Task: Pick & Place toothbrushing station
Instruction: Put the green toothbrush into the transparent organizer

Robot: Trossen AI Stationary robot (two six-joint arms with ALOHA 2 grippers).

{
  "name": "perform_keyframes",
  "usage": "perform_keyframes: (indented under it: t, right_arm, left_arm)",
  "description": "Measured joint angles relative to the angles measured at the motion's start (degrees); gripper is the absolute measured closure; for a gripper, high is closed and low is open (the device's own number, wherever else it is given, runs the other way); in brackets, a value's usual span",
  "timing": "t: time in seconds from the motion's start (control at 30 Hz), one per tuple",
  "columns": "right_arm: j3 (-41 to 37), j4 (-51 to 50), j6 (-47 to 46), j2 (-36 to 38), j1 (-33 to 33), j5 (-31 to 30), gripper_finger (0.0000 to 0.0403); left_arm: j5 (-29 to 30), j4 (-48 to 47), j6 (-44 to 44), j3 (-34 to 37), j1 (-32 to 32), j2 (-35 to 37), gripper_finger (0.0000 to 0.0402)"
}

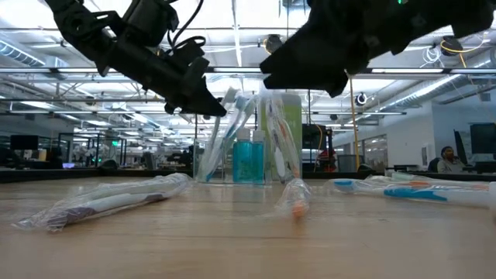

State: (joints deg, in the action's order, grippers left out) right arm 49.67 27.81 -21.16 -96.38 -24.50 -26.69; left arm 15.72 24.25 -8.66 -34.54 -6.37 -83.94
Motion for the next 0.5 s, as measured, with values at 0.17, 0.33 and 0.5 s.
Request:
perform_keyframes:
  t: [0.17,0.33,0.5]
  right_arm:
    - [2.03,-10.48,-12.51,-0.09,-0.97,6.55,0.0239]
    - [6.90,-30.24,-26.03,-0.07,-2.07,13.78,0.0239]
    - [13.16,-44.41,-35.07,-0.02,-3.76,23.17,0.0239]
  left_arm:
    - [-0.02,0.26,0.57,0.00,0.00,0.02,0.0366]
    - [1.66,0.11,3.59,0.02,0.05,0.00,0.0366]
    - [3.87,-0.83,3.64,0.04,0.00,0.00,0.0350]
